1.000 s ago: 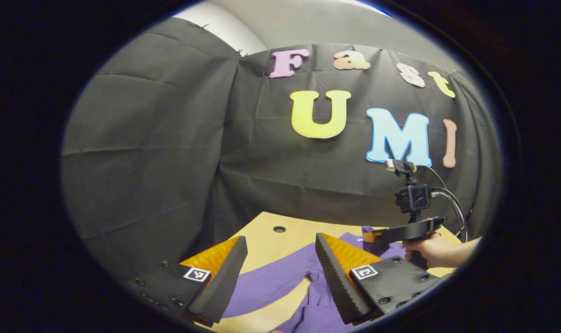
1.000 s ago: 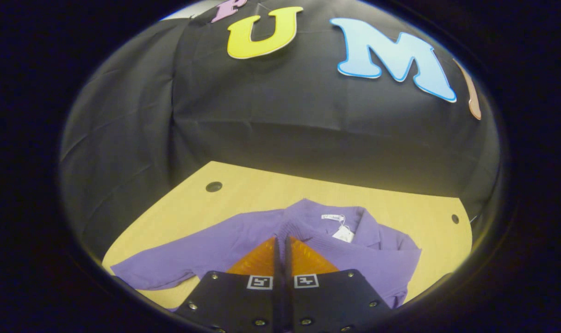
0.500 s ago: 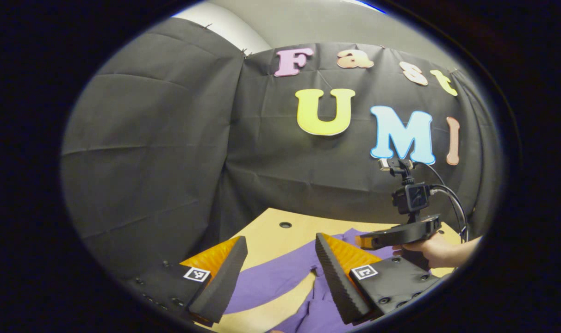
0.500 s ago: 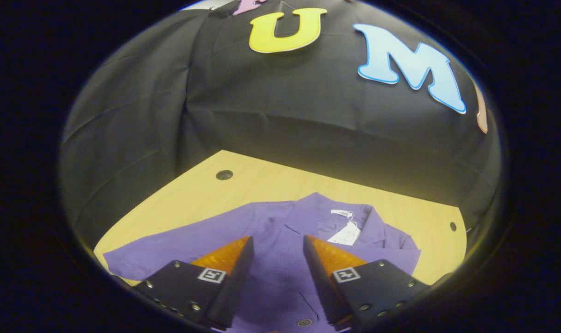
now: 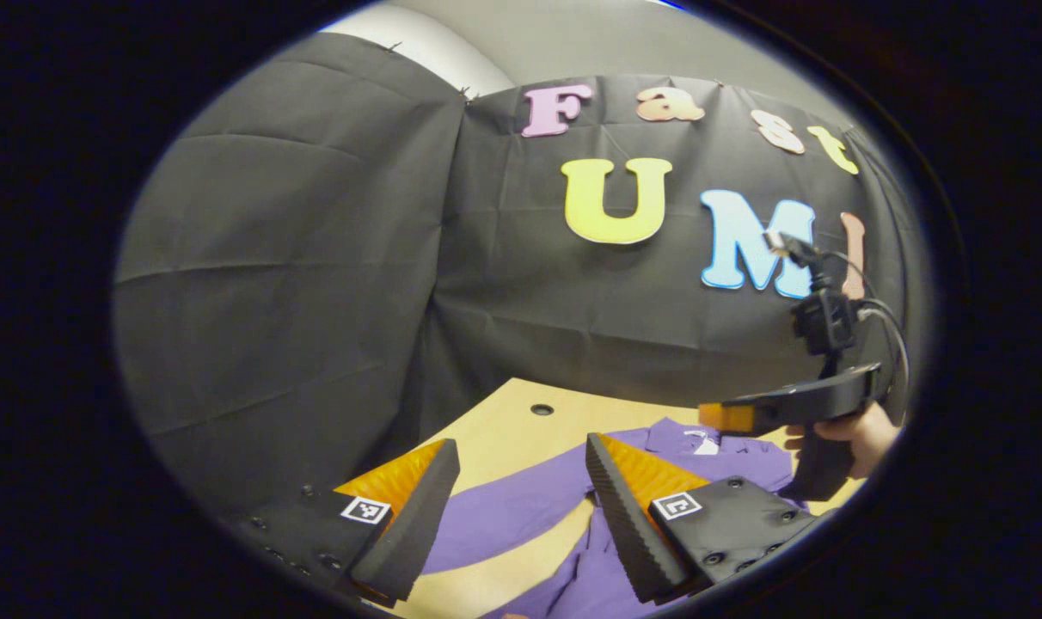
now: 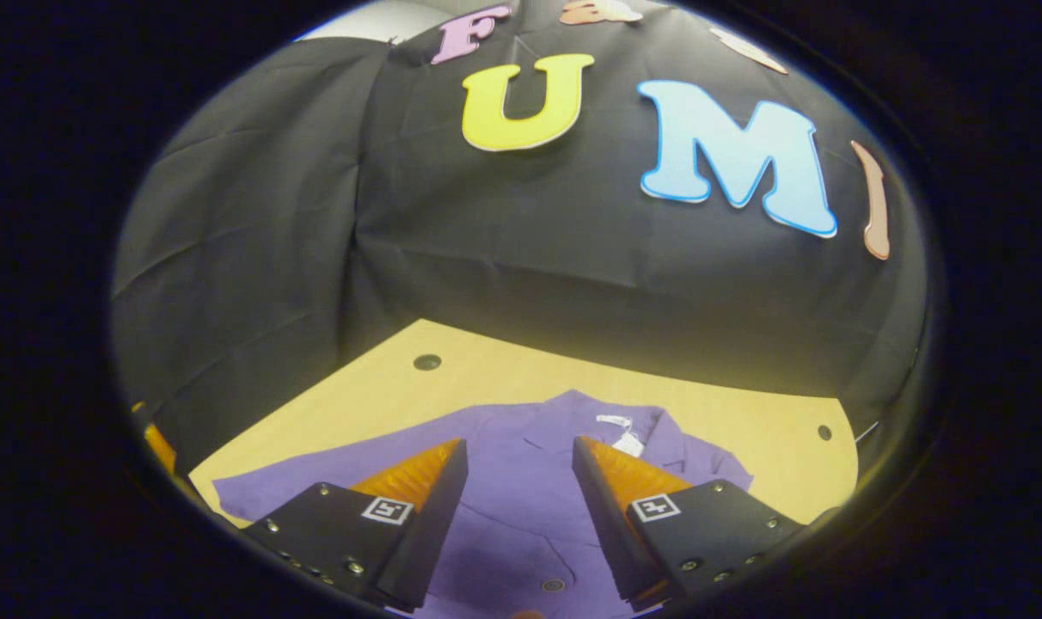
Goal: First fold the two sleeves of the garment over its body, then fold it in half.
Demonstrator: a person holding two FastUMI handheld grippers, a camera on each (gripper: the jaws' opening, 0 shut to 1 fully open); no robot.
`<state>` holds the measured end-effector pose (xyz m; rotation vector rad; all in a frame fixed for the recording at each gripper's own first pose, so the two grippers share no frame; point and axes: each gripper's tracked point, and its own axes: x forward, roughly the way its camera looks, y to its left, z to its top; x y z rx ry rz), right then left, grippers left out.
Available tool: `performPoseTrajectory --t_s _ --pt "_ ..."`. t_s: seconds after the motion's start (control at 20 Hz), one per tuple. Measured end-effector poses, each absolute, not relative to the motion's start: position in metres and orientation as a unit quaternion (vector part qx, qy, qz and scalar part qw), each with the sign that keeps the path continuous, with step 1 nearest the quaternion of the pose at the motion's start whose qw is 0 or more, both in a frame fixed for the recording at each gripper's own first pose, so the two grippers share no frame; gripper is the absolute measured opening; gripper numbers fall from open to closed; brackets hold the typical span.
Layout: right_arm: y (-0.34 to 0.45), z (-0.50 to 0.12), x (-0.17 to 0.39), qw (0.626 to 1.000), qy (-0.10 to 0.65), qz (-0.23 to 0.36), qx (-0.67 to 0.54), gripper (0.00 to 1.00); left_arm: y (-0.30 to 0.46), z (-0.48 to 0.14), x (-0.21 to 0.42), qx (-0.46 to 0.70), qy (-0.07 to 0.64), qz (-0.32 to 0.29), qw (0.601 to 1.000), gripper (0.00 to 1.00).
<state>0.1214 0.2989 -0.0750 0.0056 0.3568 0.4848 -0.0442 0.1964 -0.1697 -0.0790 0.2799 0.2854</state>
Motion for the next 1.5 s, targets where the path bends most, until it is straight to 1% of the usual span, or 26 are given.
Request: performPoseTrajectory --t_s 0.3,0.5,0.65,0.8,1.0,1.15,1.5 --pt "0.253 -0.037 0.093 0.966 0.128 0.224 0.012 0.77 0.23 -0.213 -0.044 -0.048 0.166 0.213 0.962 0.95" --pt "0.22 -0.032 0.075 0.971 0.12 0.207 0.021 0.77 0.251 -0.243 -0.05 -0.049 0.196 0.25 0.947 0.95" --pt "0.194 -0.037 0.067 0.975 0.114 0.188 0.001 0.76 0.27 -0.267 -0.059 -0.04 0.221 0.272 0.936 0.95" --pt "0.178 -0.048 0.058 0.976 0.123 0.178 -0.01 0.76 0.284 -0.282 -0.066 -0.042 0.235 0.29 0.927 0.95" --pt "0.169 -0.061 0.049 0.975 0.145 0.171 0.004 0.77 0.304 -0.304 -0.078 -0.048 0.257 0.325 0.909 0.95" --pt "0.165 -0.067 0.046 0.973 0.155 0.169 0.002 0.77 0.323 -0.331 -0.092 -0.046 0.287 0.351 0.89 0.95" --pt "0.152 -0.081 0.043 0.97 0.178 0.164 0.008 0.77 0.363 -0.39 -0.115 -0.088 0.344 0.399 0.845 0.96"
